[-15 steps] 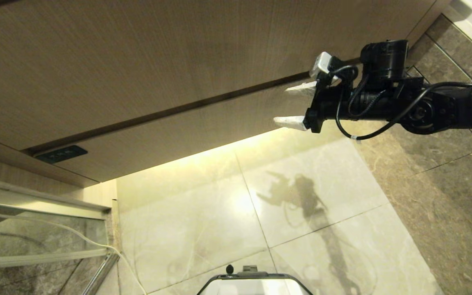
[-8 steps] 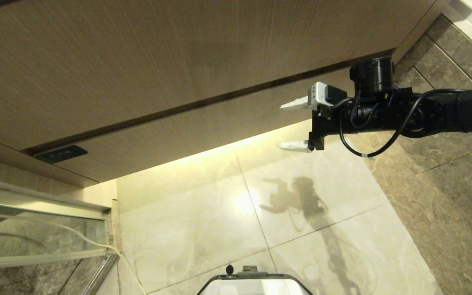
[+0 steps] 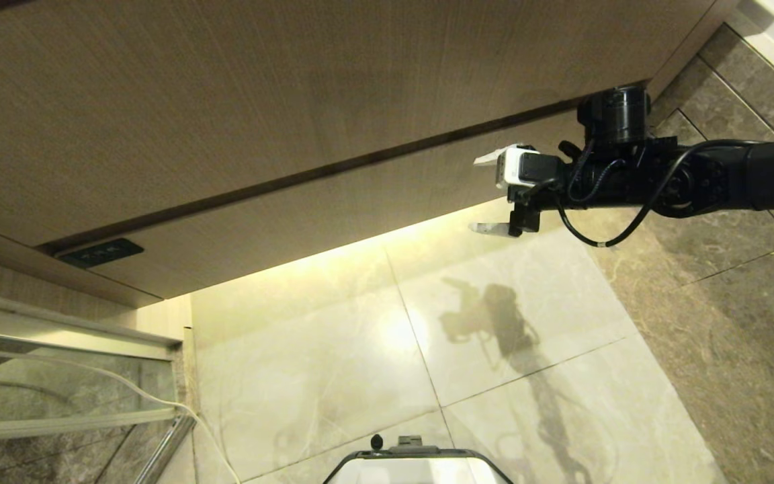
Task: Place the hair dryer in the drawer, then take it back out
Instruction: Pull open the drawer
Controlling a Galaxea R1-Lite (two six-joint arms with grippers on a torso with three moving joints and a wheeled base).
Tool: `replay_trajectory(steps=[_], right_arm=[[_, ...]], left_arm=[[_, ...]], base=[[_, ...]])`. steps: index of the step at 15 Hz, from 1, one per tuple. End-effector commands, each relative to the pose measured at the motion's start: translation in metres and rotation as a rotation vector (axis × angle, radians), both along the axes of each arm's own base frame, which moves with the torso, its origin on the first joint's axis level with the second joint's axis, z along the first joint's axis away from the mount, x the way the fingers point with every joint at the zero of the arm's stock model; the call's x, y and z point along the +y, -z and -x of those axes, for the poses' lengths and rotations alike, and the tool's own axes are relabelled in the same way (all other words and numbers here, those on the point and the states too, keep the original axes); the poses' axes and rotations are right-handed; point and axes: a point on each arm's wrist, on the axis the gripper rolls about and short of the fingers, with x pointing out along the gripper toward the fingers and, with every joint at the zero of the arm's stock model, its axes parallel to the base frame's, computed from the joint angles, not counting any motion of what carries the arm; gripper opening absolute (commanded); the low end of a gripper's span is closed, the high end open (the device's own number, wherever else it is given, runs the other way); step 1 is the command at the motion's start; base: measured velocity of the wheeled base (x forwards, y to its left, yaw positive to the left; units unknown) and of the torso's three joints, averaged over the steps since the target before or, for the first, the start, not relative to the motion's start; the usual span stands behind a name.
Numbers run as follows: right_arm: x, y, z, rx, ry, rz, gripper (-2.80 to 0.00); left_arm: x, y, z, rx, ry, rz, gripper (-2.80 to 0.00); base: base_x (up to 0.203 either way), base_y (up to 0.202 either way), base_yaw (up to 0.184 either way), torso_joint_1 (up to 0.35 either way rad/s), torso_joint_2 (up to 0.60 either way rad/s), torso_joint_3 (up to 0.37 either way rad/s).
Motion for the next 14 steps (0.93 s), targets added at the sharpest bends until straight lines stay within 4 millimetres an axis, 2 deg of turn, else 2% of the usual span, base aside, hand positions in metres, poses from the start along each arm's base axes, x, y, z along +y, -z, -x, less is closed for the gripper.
replay_trajectory(steps=[1, 7, 14], right_arm=[[0.002, -0.002, -0.007, -0.044, 0.001, 0.012, 0.00], [0.006, -0.008, -0.022, -0.129, -0.011, 0.029, 0.00], [0.011, -0.001, -0.040, -0.153, -0.004, 0.022, 0.00]], left_arm=[[0.000, 0.000, 0.000, 0.000, 0.000, 0.000, -2.80], [0.000, 0.000, 0.000, 0.001, -0.001, 0.000, -2.80], [0.000, 0.000, 0.000, 0.001, -0.001, 0.000, -2.80]], base=[[0.000, 0.000, 0.000, 0.000, 0.00, 0.000], [0.000, 0.000, 0.000, 0.000, 0.00, 0.000], [0.000, 0.000, 0.000, 0.000, 0.00, 0.000]])
